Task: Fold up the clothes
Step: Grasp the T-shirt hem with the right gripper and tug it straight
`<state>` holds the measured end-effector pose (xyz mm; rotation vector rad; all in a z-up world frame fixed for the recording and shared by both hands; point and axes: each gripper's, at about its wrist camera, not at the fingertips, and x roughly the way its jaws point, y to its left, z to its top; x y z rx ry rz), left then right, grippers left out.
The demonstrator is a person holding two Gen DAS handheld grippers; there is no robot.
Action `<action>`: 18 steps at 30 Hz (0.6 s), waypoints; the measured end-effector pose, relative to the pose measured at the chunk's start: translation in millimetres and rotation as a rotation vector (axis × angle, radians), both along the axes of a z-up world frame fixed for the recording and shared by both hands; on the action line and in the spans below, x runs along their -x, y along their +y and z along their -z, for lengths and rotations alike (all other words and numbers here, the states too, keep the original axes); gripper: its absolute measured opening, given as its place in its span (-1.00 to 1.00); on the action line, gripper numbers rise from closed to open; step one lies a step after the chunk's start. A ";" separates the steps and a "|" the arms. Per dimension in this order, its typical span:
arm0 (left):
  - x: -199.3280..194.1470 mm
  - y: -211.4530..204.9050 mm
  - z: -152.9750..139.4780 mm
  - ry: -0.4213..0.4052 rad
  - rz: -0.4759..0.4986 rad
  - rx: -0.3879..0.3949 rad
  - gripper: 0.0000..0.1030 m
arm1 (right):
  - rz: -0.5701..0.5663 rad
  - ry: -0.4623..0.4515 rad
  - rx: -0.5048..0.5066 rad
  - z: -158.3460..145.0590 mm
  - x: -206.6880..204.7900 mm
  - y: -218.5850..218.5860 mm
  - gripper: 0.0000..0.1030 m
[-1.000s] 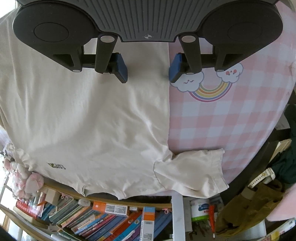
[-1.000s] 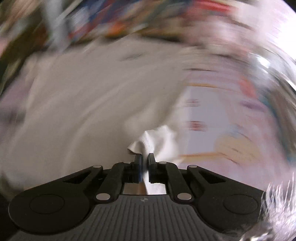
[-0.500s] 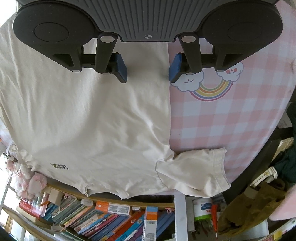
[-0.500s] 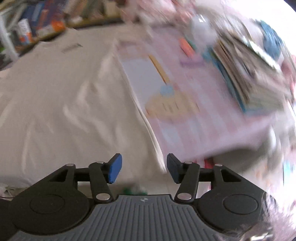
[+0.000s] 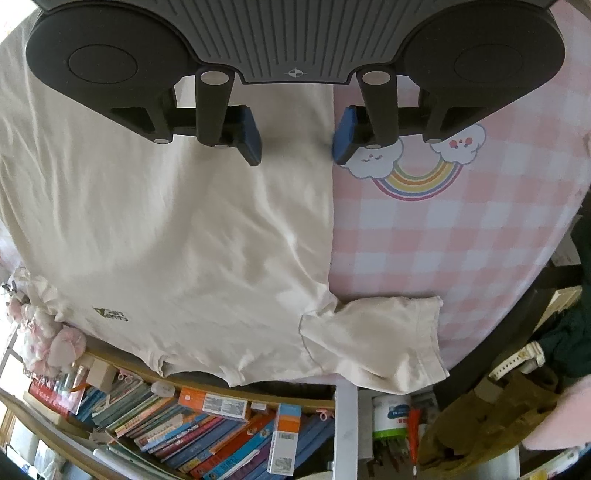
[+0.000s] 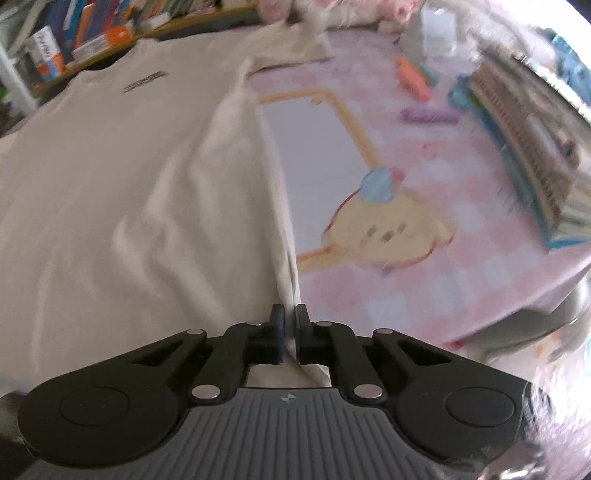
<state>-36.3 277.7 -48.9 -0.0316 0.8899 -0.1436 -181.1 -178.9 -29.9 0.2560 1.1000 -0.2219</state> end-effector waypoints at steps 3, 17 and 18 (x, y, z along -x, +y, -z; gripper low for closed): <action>-2.0 1.6 -0.3 -0.001 -0.006 0.002 -0.22 | -0.036 0.010 0.036 -1.2 4.5 10.1 -0.90; -42.5 19.1 -7.1 -0.016 -0.114 0.112 -0.14 | 0.034 0.030 0.131 -0.4 4.1 1.2 -0.88; -46.0 20.2 -7.6 -0.018 -0.123 0.124 -0.14 | 0.028 0.032 0.141 -0.7 3.9 3.6 -0.88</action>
